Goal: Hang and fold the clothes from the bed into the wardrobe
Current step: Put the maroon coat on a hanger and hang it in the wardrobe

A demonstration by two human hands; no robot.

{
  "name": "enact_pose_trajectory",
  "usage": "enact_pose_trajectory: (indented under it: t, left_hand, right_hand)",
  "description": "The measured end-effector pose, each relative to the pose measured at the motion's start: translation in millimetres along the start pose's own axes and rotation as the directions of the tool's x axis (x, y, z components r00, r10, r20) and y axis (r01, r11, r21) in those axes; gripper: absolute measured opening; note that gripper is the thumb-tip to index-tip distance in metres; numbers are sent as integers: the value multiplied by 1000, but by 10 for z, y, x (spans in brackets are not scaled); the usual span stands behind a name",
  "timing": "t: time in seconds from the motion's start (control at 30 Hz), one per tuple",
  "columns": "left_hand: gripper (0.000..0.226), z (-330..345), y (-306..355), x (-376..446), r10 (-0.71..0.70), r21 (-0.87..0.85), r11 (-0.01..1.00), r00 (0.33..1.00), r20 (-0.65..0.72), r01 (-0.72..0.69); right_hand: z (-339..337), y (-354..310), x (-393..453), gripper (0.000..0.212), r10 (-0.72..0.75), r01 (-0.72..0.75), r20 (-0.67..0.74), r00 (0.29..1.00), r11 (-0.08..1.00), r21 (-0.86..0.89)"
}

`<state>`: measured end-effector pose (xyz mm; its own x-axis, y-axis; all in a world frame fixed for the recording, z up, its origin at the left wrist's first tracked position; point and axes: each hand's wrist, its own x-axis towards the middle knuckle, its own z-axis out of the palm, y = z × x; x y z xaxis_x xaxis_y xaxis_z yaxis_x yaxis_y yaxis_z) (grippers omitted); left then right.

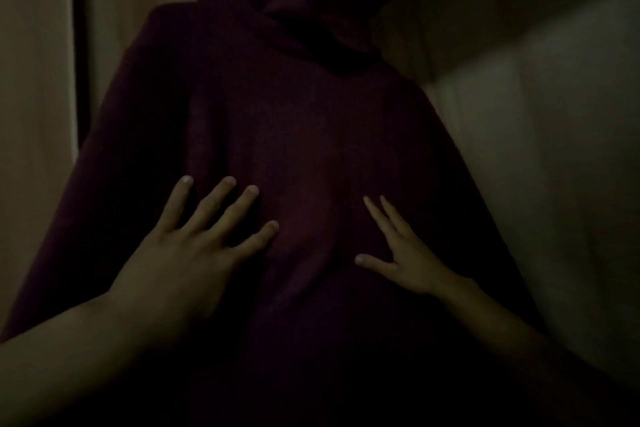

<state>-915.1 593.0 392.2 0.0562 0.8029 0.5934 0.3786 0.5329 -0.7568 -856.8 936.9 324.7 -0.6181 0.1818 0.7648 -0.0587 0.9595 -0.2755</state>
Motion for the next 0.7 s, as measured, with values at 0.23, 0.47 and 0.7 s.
enact_pose_trajectory:
  t: [0.23, 0.47, 0.7]
  left_hand:
    - [76, -123, 187, -196, -129, -43, 989, 964, 232, 143]
    - [82, -402, 349, -442, -155, -433, 876, 975, 161, 211]
    - [75, -677, 377, -914, -242, -753, 623, 968, 74, 213]
  right_hand:
    - [-141, -373, -470, 86, 78, -83, 44, 996, 990, 114]
    - [-525, -968, -975, 78, 189, -190, -24, 982, 981, -41]
    - [-930, -1905, -1827, 68, 342, -356, -105, 934, 918, -177]
